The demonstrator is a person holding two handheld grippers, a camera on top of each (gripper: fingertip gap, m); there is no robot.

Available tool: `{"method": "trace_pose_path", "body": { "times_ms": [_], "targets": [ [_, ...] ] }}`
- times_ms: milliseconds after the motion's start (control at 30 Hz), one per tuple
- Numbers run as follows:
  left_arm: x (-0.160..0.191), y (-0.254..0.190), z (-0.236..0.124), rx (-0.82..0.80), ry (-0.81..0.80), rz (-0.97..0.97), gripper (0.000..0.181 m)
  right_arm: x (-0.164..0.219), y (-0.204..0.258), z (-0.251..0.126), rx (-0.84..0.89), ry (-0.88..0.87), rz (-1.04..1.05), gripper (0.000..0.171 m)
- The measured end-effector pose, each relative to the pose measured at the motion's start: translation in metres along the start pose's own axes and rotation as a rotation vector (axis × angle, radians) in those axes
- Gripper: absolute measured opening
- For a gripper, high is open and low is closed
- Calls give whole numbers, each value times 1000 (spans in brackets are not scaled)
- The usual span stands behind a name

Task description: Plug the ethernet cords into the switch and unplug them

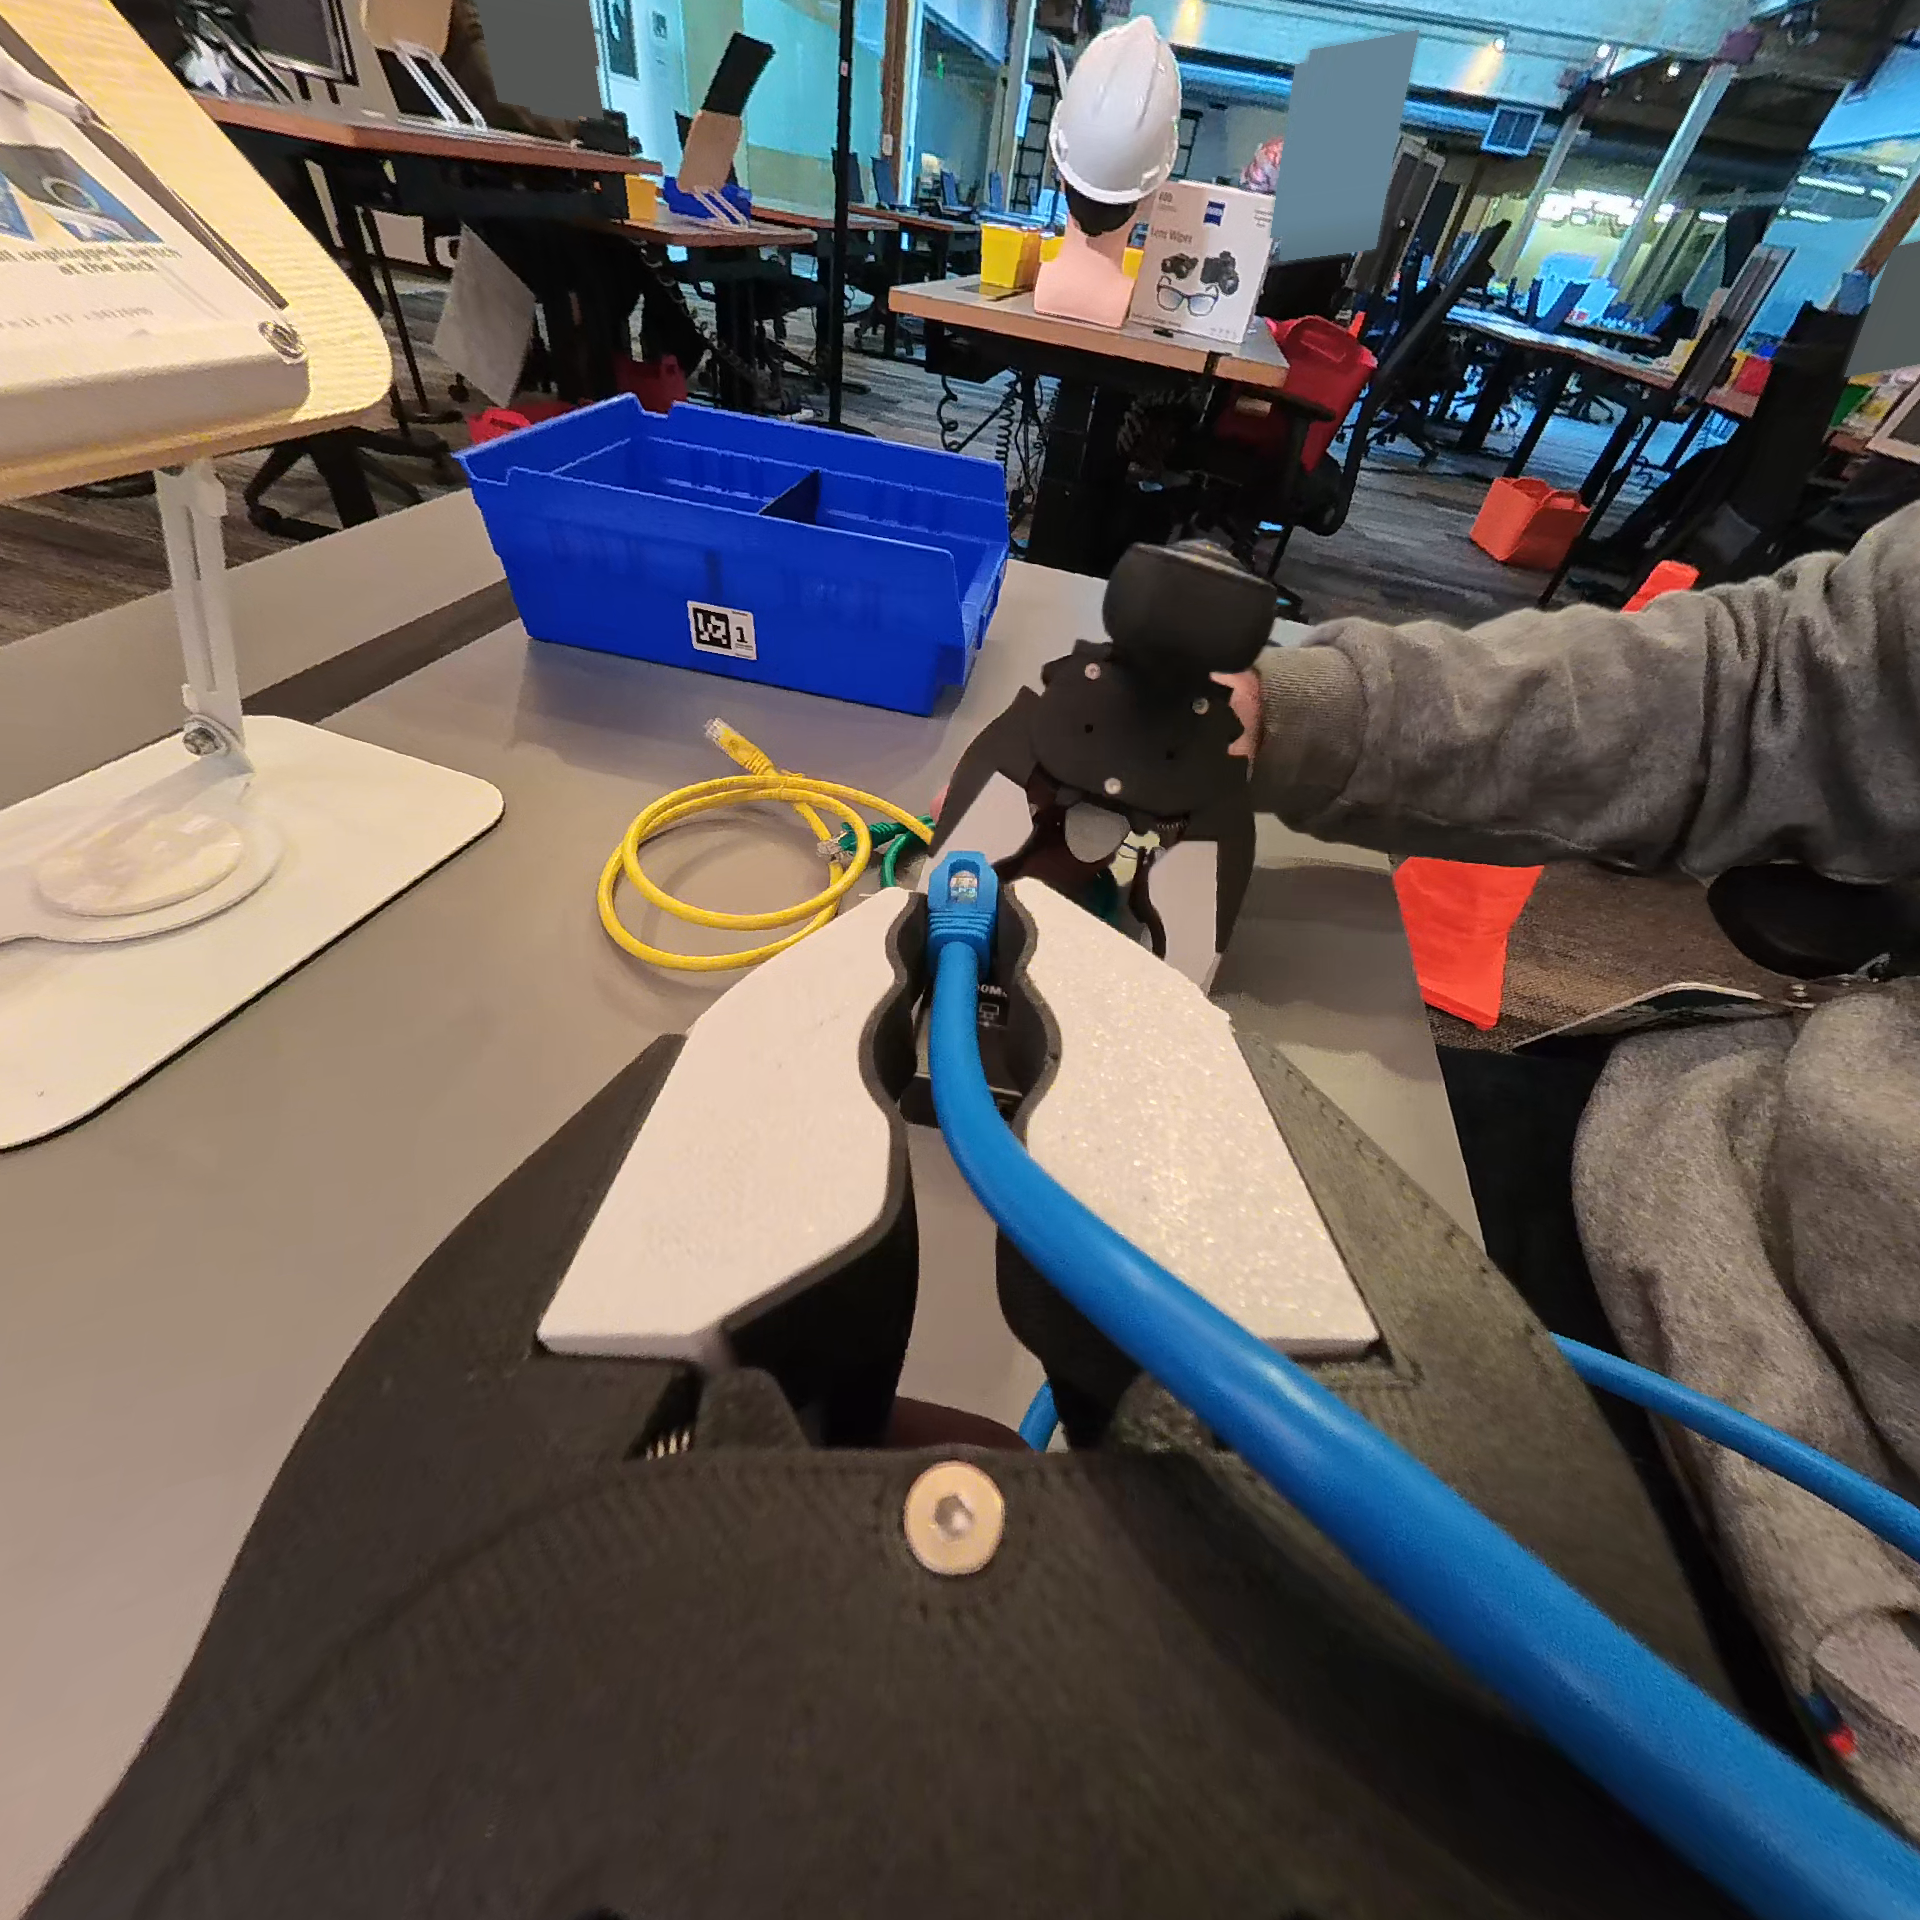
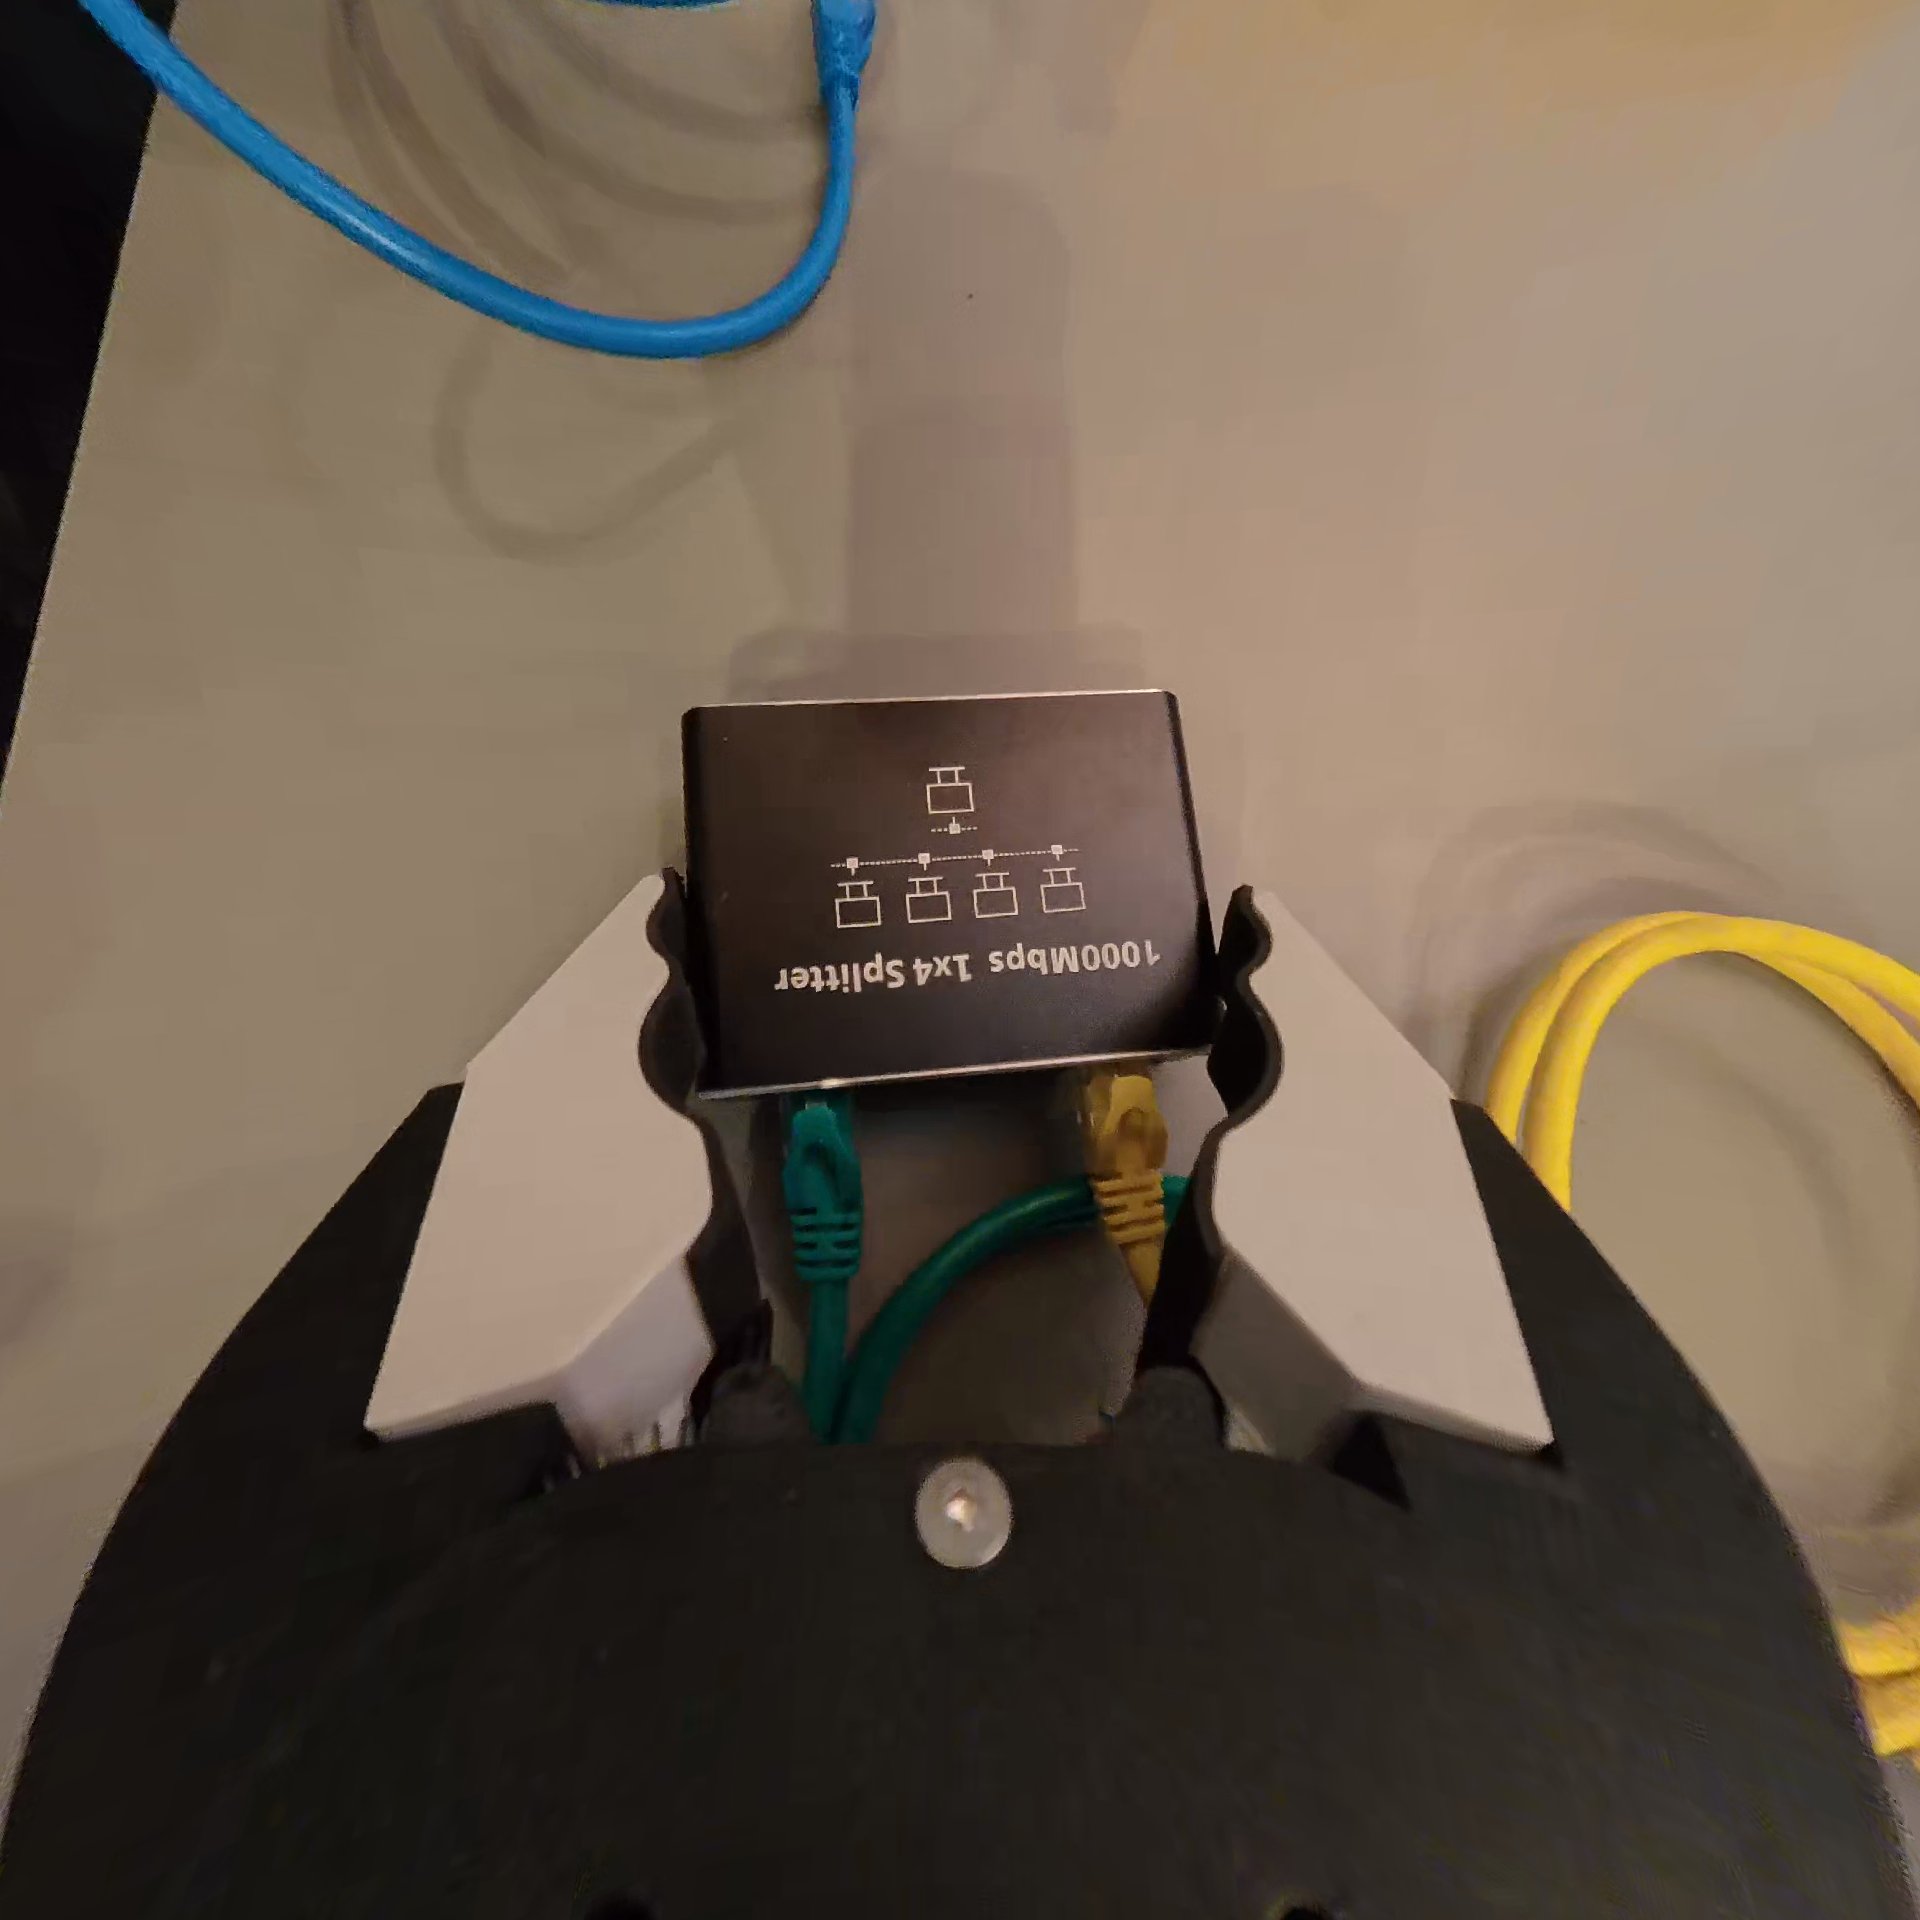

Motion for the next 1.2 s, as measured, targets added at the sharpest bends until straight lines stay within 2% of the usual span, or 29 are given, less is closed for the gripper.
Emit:
{"method": "trace_pose_path", "body": {
  "times_ms": [200,567,1200],
  "targets": [
    [3,2,1,-3,5,-7,12,-6,-6,-12,-5,-106,61,98],
    [-1,-3,13,-20,1,12,12,-37,-15,-57,-48,-433,160,97],
    [-14,-22,28,68,-54,-22,12,-58,-7,-73,-80,-510,133,97]
  ]
}}
Point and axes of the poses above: each gripper's, where its closed fingertips meet, z out along the fingers, x out of its underside, y = z × x across the jaws, the point moved 6 cm from there along -z, back along the fingers, and after that the axes turned 3 degrees about y, right-handed, at the moved point
